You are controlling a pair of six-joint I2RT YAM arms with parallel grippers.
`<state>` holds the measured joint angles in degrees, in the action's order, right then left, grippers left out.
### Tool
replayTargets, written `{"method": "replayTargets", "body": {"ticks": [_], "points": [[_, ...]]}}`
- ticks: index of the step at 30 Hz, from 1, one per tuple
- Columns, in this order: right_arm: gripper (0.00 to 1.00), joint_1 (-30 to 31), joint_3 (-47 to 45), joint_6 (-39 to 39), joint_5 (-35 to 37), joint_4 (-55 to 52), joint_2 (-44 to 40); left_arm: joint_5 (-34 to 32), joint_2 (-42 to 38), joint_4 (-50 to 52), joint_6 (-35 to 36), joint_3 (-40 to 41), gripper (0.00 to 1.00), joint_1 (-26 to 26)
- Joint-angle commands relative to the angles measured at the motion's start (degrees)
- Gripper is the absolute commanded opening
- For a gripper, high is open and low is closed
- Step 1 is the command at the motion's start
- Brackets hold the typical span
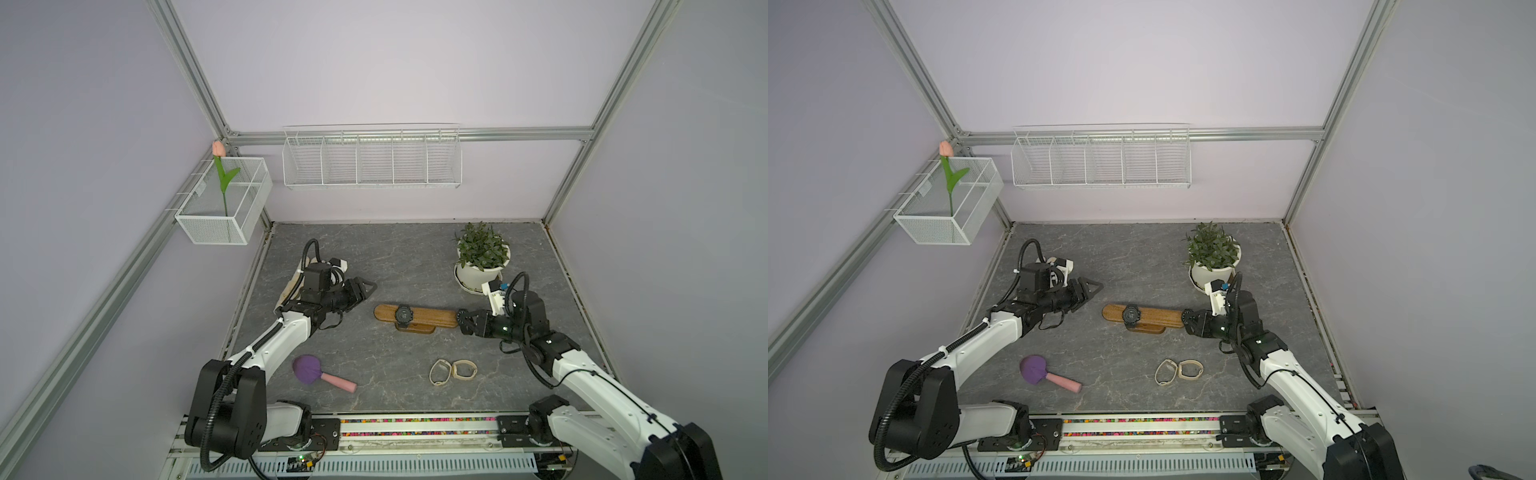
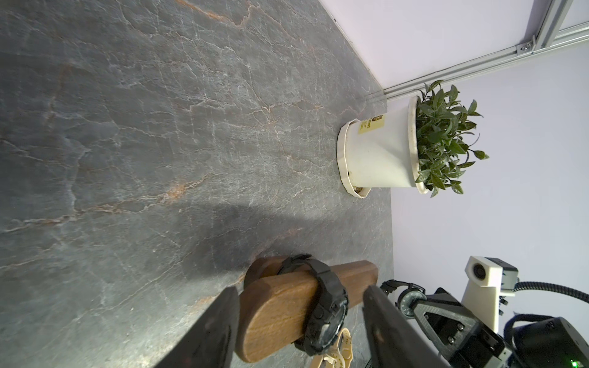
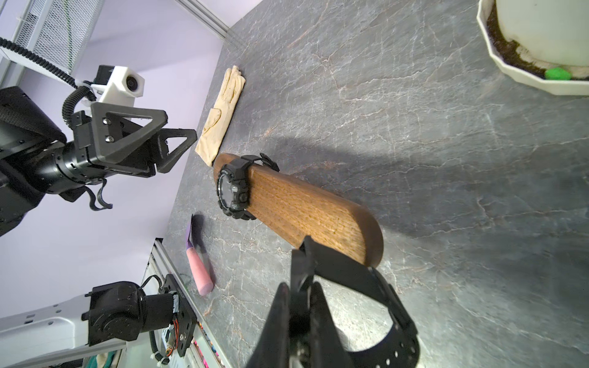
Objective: Place watch on stand
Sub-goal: Place the watch on the stand.
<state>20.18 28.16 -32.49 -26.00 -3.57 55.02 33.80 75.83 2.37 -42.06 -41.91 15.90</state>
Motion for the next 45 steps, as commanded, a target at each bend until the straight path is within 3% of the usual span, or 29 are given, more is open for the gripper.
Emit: {"method": "replayTargets", "body": {"ticks": [1, 13, 31, 45], "points": [[0.07, -1.0, 0.7, 0.9, -2.8, 3.8, 1.1, 0.7, 0.4, -2.4, -1.0, 1.0, 0.63, 0.4], [0.07, -1.6, 1.7, -0.4, -6.9, 11.4, 9.6, 0.7, 4.0, -6.4, -2.1, 2.1, 0.59, 2.3], [0.07, -1.6, -0.9, -4.2, -8.3, 18.8, 14.0, 0.7, 6.7, -10.6, -3.0, 3.0, 0.54, 4.3], [0.07, -1.7, -1.6, -1.3, -7.1, 12.5, 10.9, 0.2, 5.8, -10.5, -3.0, 4.0, 0.54, 4.3]]}}
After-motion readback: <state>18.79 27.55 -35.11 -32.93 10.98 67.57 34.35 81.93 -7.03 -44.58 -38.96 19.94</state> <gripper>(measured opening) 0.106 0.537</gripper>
